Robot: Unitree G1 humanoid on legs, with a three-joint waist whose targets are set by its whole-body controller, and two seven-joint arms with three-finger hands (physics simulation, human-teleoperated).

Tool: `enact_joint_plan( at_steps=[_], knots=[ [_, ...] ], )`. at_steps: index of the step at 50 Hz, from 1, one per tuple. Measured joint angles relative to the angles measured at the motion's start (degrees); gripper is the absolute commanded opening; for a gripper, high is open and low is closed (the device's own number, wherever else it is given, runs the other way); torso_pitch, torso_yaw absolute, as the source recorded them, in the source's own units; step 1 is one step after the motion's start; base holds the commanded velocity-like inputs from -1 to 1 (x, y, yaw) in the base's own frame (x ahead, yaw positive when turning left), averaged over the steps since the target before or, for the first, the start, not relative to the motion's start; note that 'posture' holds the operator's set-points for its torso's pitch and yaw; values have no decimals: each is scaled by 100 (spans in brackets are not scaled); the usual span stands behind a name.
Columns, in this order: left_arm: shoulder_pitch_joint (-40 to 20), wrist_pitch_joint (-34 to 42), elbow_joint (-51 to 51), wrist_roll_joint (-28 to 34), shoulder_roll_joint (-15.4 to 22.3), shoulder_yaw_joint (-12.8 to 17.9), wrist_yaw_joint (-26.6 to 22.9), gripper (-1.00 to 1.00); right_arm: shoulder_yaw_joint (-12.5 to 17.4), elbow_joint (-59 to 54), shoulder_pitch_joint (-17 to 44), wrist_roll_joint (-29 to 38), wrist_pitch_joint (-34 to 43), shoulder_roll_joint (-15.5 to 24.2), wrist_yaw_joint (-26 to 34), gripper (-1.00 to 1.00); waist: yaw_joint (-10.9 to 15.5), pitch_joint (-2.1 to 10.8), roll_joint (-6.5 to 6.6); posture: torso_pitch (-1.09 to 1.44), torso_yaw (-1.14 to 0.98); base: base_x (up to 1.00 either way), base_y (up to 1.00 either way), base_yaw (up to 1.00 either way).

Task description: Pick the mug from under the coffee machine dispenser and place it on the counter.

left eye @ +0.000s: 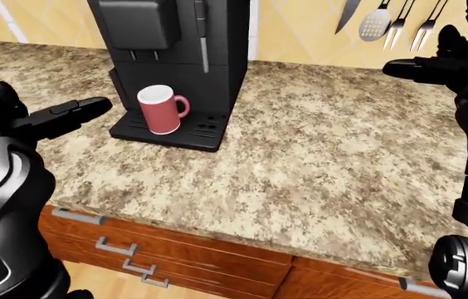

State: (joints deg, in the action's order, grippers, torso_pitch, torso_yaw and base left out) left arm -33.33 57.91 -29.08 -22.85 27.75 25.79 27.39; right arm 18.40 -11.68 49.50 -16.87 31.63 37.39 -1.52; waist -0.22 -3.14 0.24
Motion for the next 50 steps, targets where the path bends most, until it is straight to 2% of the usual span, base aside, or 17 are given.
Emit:
enact_joint_plan(
  at_steps=[13,20,27,36,50],
  knots=[
    [-18,223,-498,-488,-599,-330,753,100,-5,-17,70,-10,14,22,21,100,18,22,-18,0,0,0,0,0],
    [181,89,-483,-573,-902,-643,987,100,-1,-4,72,-27,36,32,18,100,22,25,-36,0,0,0,0,0],
    [329,-187,-354,-292,-1295,-1068,1021,100,-7,12,61,-50,57,25,14,100,32,25,-75,0,0,0,0,0],
    [263,-642,-99,460,-1728,-1501,1176,100,0,-3,63,-46,41,24,-2,100,47,55,-106,0,0,0,0,0],
    [-13,-1077,813,1165,-2134,-1778,1185,100,-6,49,49,-79,78,19,-9,100,62,69,-164,0,0,0,0,0]
  ],
)
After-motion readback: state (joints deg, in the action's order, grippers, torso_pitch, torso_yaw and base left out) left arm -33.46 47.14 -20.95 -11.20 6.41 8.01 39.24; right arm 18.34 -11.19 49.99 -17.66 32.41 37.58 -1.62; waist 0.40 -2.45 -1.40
